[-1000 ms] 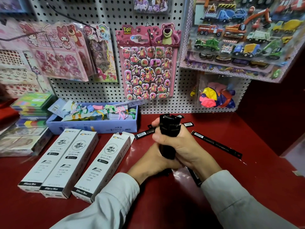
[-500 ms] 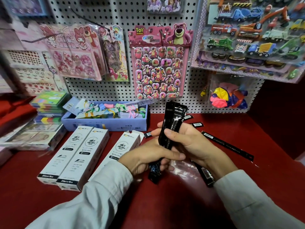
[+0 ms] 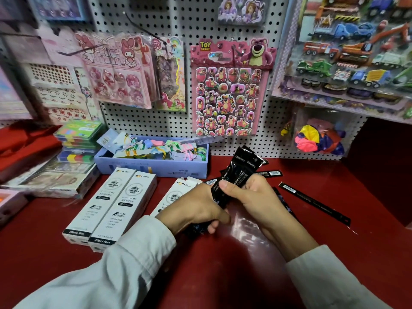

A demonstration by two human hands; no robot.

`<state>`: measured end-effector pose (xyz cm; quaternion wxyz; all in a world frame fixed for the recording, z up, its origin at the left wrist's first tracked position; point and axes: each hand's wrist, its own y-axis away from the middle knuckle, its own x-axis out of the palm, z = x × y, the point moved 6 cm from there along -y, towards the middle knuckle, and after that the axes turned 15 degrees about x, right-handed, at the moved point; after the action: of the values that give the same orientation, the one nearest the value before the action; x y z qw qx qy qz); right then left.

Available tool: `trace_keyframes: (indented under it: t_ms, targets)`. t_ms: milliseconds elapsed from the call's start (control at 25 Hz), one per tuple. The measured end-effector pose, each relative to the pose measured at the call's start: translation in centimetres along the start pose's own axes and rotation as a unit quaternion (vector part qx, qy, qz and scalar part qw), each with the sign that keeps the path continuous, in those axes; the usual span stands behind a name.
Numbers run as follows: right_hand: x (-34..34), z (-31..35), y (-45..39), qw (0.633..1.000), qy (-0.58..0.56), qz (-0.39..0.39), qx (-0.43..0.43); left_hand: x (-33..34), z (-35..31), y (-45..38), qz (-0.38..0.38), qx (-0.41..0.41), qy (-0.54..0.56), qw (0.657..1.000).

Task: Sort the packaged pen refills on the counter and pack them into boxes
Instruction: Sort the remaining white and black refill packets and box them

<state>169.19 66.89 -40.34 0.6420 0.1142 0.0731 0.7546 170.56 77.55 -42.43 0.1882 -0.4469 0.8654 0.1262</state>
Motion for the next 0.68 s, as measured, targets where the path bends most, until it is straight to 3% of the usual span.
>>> trace_keyframes:
  t_ms: [160,240,280,320,360,480,680]
  targets:
    - [-2.5,1.3,-0.5,0.993,-0.062,-0.096,-0.037,-3.5,-0.4,1.1,-0.092,0.054,-0.035,0.994]
    - [-4.6,1.8,-0.3,0.982,-0.118,-0.143,-0.033,-6.2,0.8,2.0,-0.178,0.032,-0.201,0.963]
    - [-5.4,1.7,-0.2,0.976,-0.148,-0.161,-0.026,-7.1,1.5,2.5,-0.197,0.002,-0.325,0.925]
    - [-5.9,1.6,0.0,0.969,-0.174,-0.172,-0.018,-7.5,2.3,2.8,-0.185,-0.033,-0.408,0.893]
    - [-6.2,1.5,0.2,0.964,-0.195,-0.179,-0.011,-7.4,3.1,2.8,-0.159,-0.057,-0.431,0.886]
    - [-6.3,1.2,0.5,0.951,-0.254,-0.176,-0.007,-6.6,2.9,2.4,-0.129,-0.011,-0.39,0.911]
    - [-7.3,2.1,1.0,0.909,-0.37,-0.178,-0.067,-5.2,-2.7,3.6,-0.202,0.188,-0.322,0.906]
